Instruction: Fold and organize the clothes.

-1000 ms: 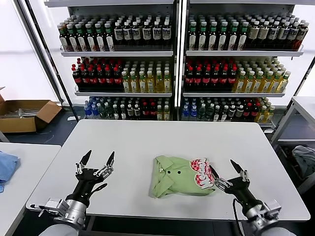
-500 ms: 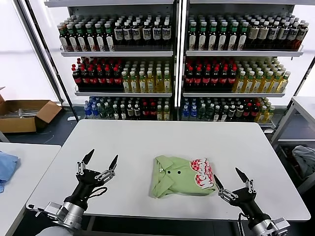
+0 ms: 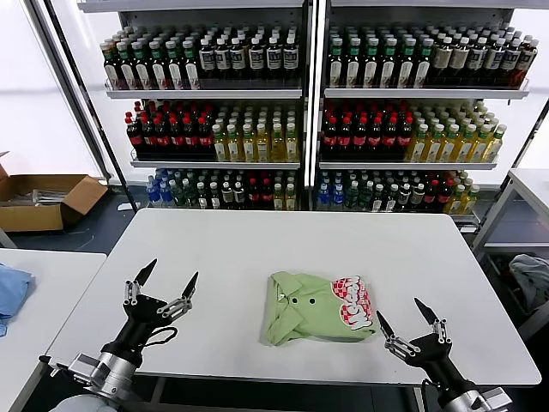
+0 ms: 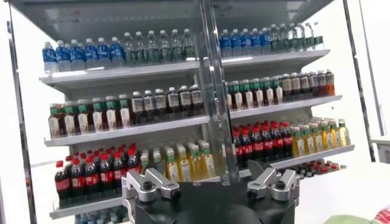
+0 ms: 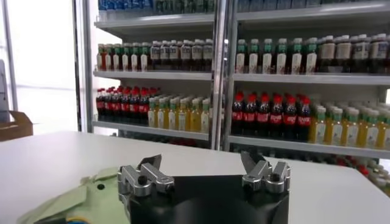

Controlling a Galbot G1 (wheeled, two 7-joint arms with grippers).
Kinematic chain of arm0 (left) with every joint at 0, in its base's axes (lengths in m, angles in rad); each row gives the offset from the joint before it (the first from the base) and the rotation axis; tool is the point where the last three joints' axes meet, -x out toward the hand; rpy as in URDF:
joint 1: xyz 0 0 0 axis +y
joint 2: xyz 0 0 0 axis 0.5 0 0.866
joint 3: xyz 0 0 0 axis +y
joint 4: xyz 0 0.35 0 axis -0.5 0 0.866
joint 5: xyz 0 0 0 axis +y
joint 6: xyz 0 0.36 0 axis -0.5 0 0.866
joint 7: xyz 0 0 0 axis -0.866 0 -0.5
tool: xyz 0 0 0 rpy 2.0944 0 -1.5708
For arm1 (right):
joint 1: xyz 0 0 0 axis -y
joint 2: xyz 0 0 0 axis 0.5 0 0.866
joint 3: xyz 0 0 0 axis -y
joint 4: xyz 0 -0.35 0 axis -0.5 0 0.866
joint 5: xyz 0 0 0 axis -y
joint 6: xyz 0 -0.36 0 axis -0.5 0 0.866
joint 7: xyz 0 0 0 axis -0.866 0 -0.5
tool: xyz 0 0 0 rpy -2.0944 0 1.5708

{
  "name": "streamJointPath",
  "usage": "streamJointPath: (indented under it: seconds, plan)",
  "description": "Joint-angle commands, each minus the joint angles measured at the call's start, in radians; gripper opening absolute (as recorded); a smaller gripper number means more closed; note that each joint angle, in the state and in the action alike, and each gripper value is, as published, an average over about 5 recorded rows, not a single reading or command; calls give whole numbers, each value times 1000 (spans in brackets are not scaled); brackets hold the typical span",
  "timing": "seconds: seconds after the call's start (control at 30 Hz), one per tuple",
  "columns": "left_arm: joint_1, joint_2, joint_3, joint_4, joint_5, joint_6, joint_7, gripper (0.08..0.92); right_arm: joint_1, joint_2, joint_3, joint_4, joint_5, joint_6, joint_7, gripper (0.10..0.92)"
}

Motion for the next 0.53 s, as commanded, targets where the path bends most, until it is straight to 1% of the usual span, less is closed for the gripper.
streamJointPath:
  seconds: [0.03, 0.13, 0.3, 0.4, 0.53]
  plan:
    - [12, -20, -17, 39, 119, -68, 33, 823, -4, 31, 26, -13, 8, -15, -48, 823]
    - [14, -12, -28, 46, 145, -92, 32, 823, -17, 31, 37, 0, 7, -29, -55, 823]
    - [31, -11, -48, 44, 100, -87, 42, 823, -34, 23, 41, 39, -8, -26, -61, 823]
    - [32, -13, -59, 42, 126, -76, 43, 823, -25, 16, 41, 28, 3, -21, -64, 823]
    - [32, -13, -80, 45, 173, -97, 47, 823, -4, 7, 38, 7, 10, -17, -70, 823]
